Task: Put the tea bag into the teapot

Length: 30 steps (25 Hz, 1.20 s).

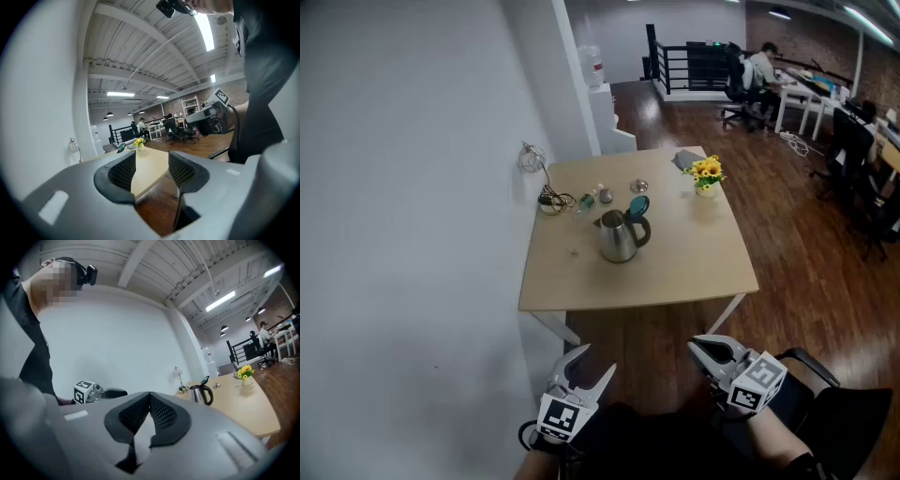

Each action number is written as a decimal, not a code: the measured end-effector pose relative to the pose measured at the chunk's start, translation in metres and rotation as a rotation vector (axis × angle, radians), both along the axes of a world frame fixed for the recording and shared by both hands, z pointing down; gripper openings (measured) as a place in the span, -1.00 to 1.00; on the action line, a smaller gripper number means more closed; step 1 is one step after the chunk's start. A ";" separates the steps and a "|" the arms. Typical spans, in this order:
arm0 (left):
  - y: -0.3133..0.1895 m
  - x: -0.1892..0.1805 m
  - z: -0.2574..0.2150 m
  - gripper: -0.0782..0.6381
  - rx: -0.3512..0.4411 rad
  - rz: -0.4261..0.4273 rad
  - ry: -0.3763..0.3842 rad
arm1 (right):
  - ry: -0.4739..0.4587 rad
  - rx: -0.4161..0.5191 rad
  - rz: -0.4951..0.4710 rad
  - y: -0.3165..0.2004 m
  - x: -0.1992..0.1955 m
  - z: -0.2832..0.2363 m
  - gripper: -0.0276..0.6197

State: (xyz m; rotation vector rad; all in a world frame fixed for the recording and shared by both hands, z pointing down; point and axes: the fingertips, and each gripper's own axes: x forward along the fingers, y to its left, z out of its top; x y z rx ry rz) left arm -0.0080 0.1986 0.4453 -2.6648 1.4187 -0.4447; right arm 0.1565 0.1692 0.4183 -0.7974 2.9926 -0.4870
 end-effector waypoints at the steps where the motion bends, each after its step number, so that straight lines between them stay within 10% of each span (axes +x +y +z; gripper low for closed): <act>1: -0.001 -0.001 0.001 -0.19 -0.002 0.002 -0.002 | 0.001 -0.002 -0.002 0.000 -0.001 0.001 -0.89; 30: -0.329 -0.146 0.077 -0.19 -0.111 0.102 -0.081 | 0.052 -0.073 0.187 -0.305 -0.127 0.046 -0.89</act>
